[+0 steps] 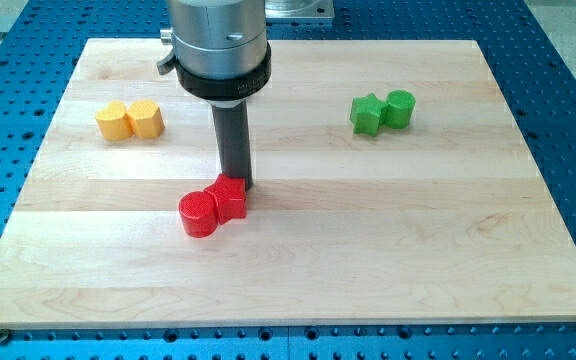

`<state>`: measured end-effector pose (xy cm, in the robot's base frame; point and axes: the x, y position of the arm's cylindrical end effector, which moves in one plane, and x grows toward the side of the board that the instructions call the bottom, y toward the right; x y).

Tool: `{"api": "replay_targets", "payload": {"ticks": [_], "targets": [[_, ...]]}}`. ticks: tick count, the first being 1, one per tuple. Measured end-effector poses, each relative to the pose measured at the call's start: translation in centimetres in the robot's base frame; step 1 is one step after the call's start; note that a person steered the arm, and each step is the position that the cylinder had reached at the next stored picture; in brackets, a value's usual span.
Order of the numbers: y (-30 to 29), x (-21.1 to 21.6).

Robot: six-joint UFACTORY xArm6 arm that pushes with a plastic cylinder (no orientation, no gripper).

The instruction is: Push the red circle to the bottom right side of the board

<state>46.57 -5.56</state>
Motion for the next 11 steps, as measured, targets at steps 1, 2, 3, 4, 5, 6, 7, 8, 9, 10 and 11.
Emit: {"api": "replay_targets", "payload": {"ticks": [1, 2, 3, 4, 5, 6, 7, 8, 9, 10, 11], "targets": [[0.0, 0.0], [1.6, 0.8], [1.6, -0.2], [0.6, -3.2], [-4.9, -3.1], [-8.4, 1.1], [-5.6, 4.5], [-3.2, 6.8], [-3.5, 8.1], [-1.2, 8.6], [4.5, 8.8]]}}
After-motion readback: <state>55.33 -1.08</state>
